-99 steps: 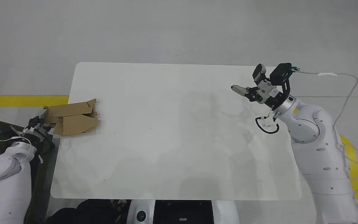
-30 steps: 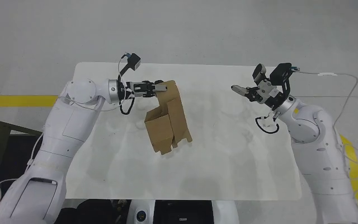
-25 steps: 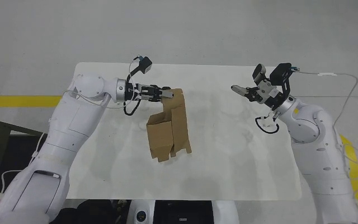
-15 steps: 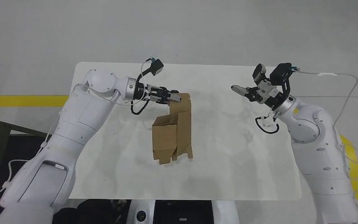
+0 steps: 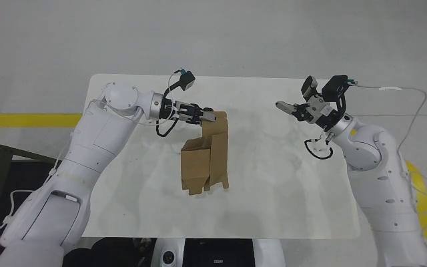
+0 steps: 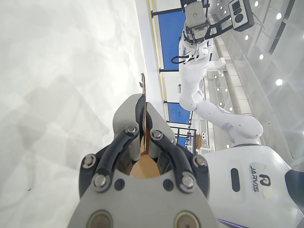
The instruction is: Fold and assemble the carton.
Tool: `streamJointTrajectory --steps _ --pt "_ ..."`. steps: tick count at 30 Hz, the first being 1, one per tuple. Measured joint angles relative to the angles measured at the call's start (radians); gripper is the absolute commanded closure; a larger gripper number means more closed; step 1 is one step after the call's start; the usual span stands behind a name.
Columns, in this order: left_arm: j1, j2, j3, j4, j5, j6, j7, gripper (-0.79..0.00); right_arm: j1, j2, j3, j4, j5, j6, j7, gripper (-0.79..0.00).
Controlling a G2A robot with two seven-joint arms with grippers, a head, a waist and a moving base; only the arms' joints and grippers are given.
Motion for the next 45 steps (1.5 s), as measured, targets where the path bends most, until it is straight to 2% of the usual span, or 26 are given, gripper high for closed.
streamJointTrajectory --steps 28,34,39,45 --pt "0.0 0.0 0.0 0.0 0.0 0.0 0.0 0.0 -0.01 0.0 -0.002 -0.011 0.02 0.0 0.0 -0.785" --pt "0.0 0.0 0.0 0.0 0.0 0.0 0.0 0.0 0.006 0.002 -0.027 0.025 0.15 -0.048 0.104 -0.785" --pt "0.024 0.002 -0.004 -0.036 0.017 0.009 0.038 0.0 0.029 0.003 -0.077 0.076 0.313 -0.059 0.257 -0.785" --pt "0.03 0.003 -0.019 -0.044 0.001 -0.009 0.025 0.0 0.056 0.003 -0.137 0.108 0.516 -0.041 0.435 -0.785"
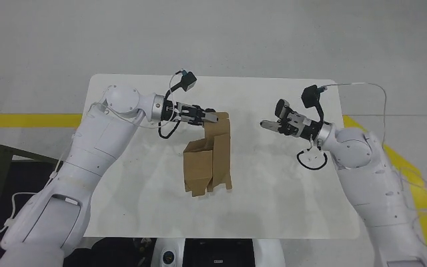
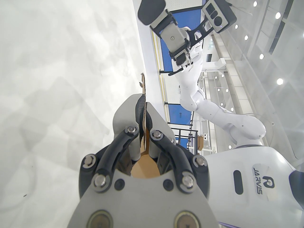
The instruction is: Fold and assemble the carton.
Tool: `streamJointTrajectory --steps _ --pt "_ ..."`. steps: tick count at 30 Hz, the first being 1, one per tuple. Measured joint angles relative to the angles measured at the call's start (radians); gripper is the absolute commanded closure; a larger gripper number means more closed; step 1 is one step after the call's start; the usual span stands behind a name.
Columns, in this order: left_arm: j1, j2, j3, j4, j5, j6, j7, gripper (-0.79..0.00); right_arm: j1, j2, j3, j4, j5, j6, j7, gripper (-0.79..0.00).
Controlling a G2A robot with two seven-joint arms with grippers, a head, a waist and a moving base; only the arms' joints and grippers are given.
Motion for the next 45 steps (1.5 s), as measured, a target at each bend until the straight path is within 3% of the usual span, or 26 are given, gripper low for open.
streamJointTrajectory --steps 10,25,27,29,32,36,43,45 --pt "-0.036 -0.024 0.01 0.074 -0.076 -0.067 -0.017 0.0 0.04 -0.007 -0.101 0.044 0.271 -0.01 0.194 -0.785" --pt "-0.153 -0.13 0.143 0.251 -0.161 -0.175 -0.041 0.0 0.107 -0.036 -0.252 0.137 0.463 -0.067 0.294 -0.785" --pt "-0.162 -0.141 0.152 0.274 -0.169 -0.186 -0.044 0.0 0.114 -0.039 -0.265 0.144 0.48 -0.073 0.301 -0.643" --pt "-0.171 -0.152 0.16 0.297 -0.174 -0.194 -0.05 0.0 0.122 -0.042 -0.278 0.15 0.491 -0.078 0.308 -0.57" --pt "-0.182 -0.164 0.167 0.324 -0.183 -0.204 -0.057 0.0 0.132 -0.048 -0.298 0.159 0.505 -0.081 0.311 -0.379" --pt "-0.191 -0.179 0.173 0.349 -0.191 -0.213 -0.067 0.0 0.145 -0.053 -0.323 0.169 0.521 -0.085 0.307 -0.299" --pt "-0.198 -0.195 0.176 0.376 -0.192 -0.22 -0.074 0.0 0.164 -0.057 -0.356 0.183 0.539 -0.089 0.303 -0.028" --pt "-0.2 -0.199 0.176 0.381 -0.188 -0.22 -0.073 0.0 0.168 -0.056 -0.364 0.187 0.542 -0.09 0.302 0.0"
